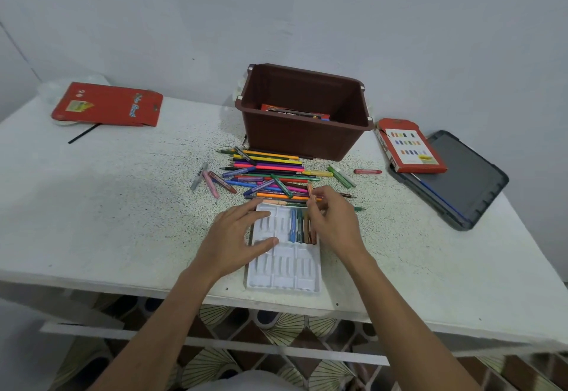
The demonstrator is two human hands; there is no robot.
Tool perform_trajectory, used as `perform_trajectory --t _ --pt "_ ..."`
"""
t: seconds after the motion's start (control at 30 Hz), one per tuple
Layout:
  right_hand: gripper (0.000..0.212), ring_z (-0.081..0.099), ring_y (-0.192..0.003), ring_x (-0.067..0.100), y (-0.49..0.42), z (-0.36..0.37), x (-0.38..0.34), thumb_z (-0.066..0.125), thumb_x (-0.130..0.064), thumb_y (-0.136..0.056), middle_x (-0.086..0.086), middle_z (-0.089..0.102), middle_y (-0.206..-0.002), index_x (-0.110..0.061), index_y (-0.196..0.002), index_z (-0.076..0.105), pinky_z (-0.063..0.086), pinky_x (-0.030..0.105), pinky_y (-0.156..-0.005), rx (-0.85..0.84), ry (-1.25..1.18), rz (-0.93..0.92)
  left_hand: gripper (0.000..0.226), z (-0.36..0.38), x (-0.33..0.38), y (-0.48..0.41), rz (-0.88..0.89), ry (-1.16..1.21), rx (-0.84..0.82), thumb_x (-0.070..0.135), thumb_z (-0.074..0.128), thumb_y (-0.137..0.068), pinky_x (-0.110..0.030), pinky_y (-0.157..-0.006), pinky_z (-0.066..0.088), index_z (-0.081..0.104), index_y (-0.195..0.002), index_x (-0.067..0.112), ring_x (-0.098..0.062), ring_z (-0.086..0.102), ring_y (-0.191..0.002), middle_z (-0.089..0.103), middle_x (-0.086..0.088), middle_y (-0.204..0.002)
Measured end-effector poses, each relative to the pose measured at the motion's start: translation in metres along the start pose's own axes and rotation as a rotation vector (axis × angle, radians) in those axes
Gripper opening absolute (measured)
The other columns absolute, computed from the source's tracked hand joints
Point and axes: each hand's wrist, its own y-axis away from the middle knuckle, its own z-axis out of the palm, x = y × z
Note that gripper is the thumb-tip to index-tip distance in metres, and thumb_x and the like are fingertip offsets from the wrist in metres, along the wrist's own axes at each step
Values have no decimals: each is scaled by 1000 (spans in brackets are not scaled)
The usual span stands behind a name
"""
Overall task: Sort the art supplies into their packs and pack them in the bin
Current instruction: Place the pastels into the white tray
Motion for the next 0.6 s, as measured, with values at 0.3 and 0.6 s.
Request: perform_trajectory --t 0.3,0.6 --pt "26 64 -86 23 -33 8 2 55 -26 -97 6 66 -102 -16 -122 57 55 38 -69 9 247 -73 74 0 0 0 -11 5 -9 77 48 -76 -45 -113 29 58 -132 30 -11 39 -136 36 16 -152" --pt "34 68 -81 19 -42 5 4 54 -16 -97 10 69 -96 -18 -131 58 52 21 -67 -94 120 -8 75 0 -1 0 -22 -6 -27 79 46 -76 -44 -114 27 56 -134 32 -10 37 -137 33 18 -153"
